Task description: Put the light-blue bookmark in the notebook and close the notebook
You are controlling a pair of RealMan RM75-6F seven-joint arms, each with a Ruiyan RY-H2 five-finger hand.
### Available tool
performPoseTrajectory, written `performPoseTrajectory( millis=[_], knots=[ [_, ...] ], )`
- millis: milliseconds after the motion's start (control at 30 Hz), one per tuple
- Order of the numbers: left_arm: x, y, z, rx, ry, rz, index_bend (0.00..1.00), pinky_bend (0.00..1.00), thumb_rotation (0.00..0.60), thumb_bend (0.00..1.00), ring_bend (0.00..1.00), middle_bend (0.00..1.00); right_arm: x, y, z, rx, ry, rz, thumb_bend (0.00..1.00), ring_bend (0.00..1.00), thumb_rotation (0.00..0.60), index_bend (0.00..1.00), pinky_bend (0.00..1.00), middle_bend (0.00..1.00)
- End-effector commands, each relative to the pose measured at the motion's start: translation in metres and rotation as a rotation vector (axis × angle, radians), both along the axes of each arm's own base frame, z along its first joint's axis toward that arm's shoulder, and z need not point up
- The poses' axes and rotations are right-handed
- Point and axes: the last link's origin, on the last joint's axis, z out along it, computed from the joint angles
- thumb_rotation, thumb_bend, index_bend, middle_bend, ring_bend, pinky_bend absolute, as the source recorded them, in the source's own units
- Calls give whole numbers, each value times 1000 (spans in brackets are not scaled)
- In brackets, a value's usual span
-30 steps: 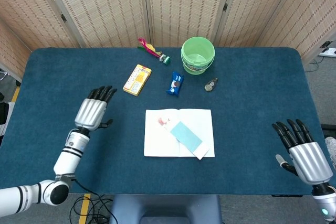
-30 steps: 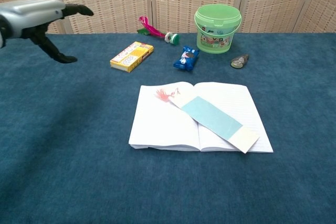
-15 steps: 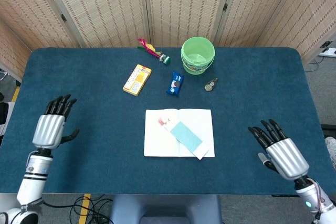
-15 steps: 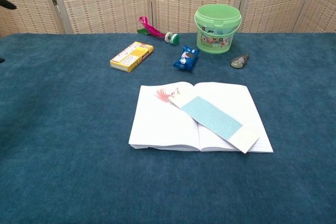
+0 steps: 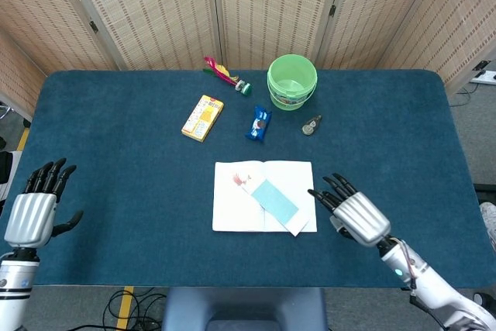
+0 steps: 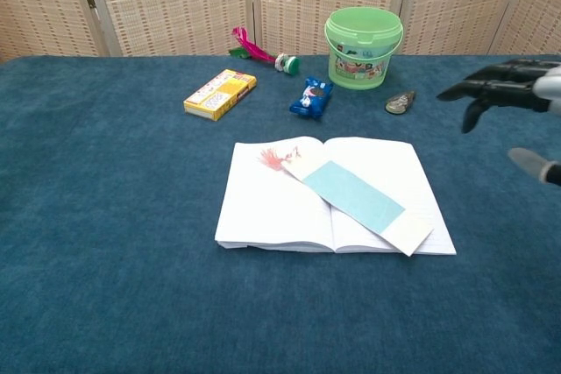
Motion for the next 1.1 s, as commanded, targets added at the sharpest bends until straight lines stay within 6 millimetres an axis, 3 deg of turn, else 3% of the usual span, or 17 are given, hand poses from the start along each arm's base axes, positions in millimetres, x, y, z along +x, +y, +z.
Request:
performPoseTrajectory(
  millis=[33,533,733,1100],
  knots=[
    [-3,-2,2,0,-1,1,142,136,600,269,59,68,20,-16,-21,36,-9,40,537,38,600,2,79,281],
    [-12,-12,4,-32,-4,35,142,136,600,269,59,68,88,-68,-102,188,68,121,482,38,600,0,80,250],
    [-17,-15,7,-27,-2,47,142,136,600,269,59,68,101,-83,-122,211,85,111,551,36,600,0,76,251],
    [-25,-17,7,-33,-6,74,142,136,600,269,59,68,108,-92,-144,234,121,117,560,32,600,0,70,251]
  ],
)
